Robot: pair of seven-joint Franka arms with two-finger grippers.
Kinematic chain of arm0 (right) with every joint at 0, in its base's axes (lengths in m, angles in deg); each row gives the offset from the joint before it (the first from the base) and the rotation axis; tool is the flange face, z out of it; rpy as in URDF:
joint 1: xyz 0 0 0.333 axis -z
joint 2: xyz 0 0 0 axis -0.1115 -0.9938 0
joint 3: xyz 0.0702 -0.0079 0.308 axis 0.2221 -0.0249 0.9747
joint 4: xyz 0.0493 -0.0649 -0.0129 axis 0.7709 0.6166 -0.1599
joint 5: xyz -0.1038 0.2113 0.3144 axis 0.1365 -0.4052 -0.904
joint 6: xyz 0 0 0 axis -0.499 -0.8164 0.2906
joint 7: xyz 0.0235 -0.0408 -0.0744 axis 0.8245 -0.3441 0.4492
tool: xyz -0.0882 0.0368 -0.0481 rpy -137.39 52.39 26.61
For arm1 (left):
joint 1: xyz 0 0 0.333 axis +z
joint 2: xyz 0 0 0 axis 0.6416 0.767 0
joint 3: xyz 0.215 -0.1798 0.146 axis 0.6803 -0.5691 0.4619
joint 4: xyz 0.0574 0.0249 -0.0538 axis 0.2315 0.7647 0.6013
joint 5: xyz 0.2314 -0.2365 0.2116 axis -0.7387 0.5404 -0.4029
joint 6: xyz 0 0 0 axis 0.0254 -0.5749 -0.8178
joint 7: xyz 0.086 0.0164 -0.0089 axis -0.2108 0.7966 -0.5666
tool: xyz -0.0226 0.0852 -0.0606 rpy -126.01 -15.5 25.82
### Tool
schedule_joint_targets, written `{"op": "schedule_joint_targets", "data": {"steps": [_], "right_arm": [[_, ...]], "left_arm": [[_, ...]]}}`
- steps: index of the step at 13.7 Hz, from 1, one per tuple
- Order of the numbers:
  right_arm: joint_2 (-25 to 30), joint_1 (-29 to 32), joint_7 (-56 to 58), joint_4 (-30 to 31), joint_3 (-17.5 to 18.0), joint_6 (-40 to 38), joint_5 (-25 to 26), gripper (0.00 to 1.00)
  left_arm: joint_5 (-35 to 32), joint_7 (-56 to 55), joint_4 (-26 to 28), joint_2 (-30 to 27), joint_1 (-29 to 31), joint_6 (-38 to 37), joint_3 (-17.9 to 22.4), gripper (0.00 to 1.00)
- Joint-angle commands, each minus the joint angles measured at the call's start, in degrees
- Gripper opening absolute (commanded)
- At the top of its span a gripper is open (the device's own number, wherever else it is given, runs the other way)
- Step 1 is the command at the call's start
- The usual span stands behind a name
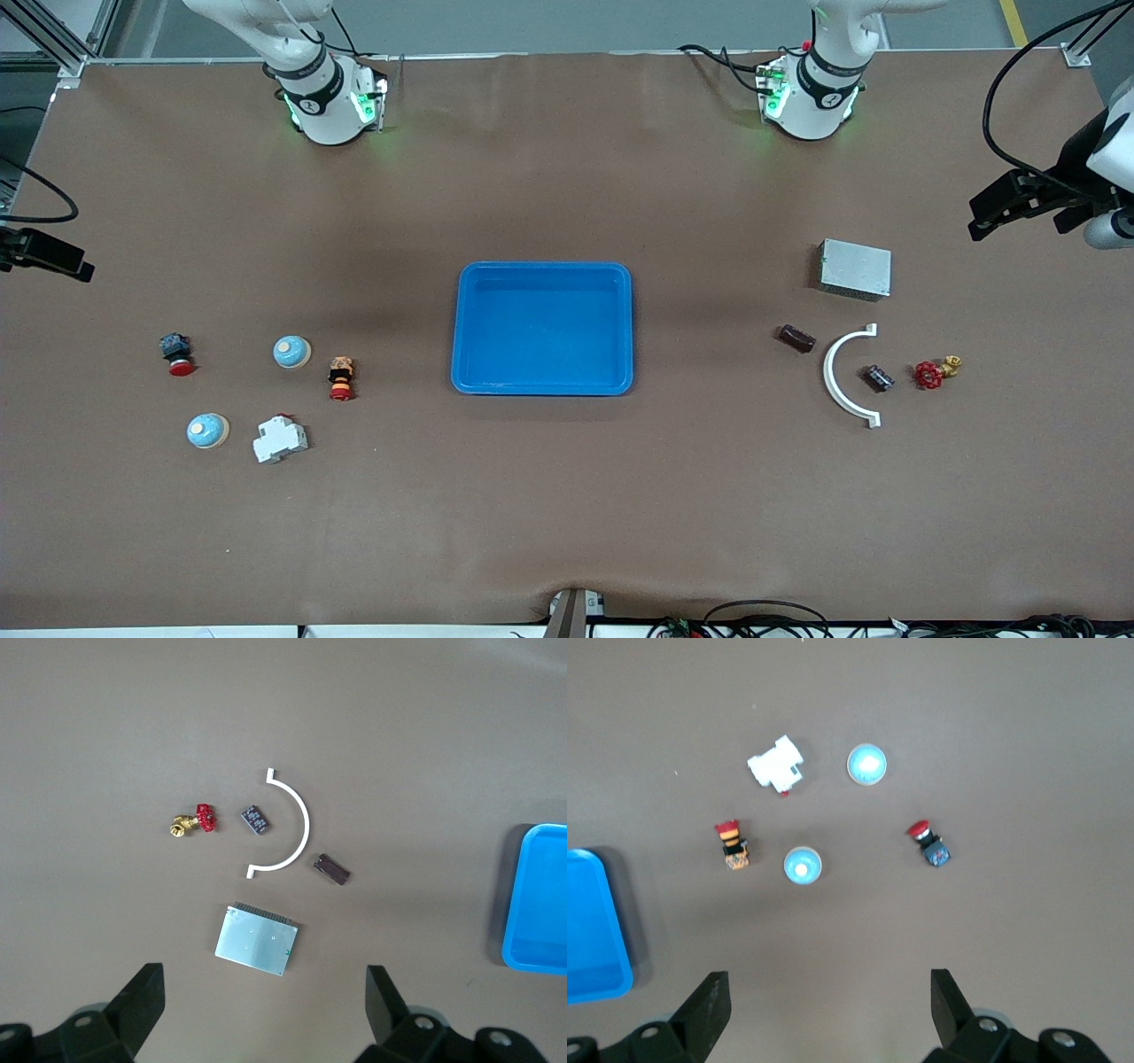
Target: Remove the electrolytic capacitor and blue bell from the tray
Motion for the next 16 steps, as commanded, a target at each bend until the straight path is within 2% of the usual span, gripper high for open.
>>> {"op": "schedule_joint_targets", "data": {"steps": [1, 2, 5, 7, 16], "right_arm": [[6.0, 0.1, -0.6, 8.0, 0.2, 4.1, -0.7, 1.00], [6.2, 0.2, -0.6, 8.0, 0.2, 4.1, -0.7, 1.00], [6.5, 0.2, -0.7, 7.9, 0.4, 4.1, -1.3, 1.00], [6.3, 1.5, -0.6, 7.5, 0.2, 3.8, -6.1, 1.00], [6.0, 2.0, -0.3, 5.1, 0.2, 0.8, -5.5, 1.00]], "left_arm": [[1.7, 1.1, -0.1, -1.2, 0.1, -0.6, 0.4, 1.00], [1.9, 1.2, -1.5, -0.8, 0.1, -0.6, 0.5, 1.00], [1.9, 1.3, -1.2, -1.4, -0.4, -1.4, 0.0, 1.00], [1.8, 1.3, -1.3, -1.4, -0.2, -2.0, -0.6, 1.00], [1.1, 1.3, -1.9, -1.0, 0.0, -2.1, -0.2, 1.00]]}}
